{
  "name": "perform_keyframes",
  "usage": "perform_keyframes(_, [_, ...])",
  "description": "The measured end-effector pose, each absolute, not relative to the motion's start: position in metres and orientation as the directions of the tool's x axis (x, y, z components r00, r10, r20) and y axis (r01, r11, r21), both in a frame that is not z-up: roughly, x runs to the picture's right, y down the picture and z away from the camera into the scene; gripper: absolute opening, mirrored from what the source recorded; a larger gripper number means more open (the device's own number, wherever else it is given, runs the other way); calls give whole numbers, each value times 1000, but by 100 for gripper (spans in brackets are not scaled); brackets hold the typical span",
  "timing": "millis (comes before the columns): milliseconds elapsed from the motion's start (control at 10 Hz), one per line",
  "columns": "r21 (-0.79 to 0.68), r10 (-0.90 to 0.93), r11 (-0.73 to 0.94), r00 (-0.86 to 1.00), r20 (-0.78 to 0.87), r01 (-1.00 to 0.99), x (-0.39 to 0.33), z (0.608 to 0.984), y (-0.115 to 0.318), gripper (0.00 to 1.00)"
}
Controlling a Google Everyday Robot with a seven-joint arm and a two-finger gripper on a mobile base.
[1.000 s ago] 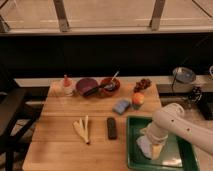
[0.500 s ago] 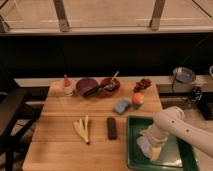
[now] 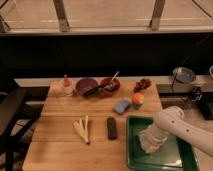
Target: Place towel in purple bowl
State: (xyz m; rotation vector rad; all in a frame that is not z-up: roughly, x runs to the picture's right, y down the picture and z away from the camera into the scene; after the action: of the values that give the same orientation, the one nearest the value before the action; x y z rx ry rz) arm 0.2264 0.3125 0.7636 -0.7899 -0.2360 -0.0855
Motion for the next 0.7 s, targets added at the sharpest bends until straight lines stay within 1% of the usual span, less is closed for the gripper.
perform_keyframes(200, [-701, 15, 694, 970, 242, 164, 227, 760, 315, 5])
perform_keyframes(300, [-698, 10, 696, 971, 240, 166, 228, 760, 315, 0])
perform_keyframes(500, [-694, 4, 699, 970, 242, 170, 228, 759, 311, 0])
perform_keyframes(700, [-657, -12, 734, 971, 238, 170, 236, 748, 285, 0])
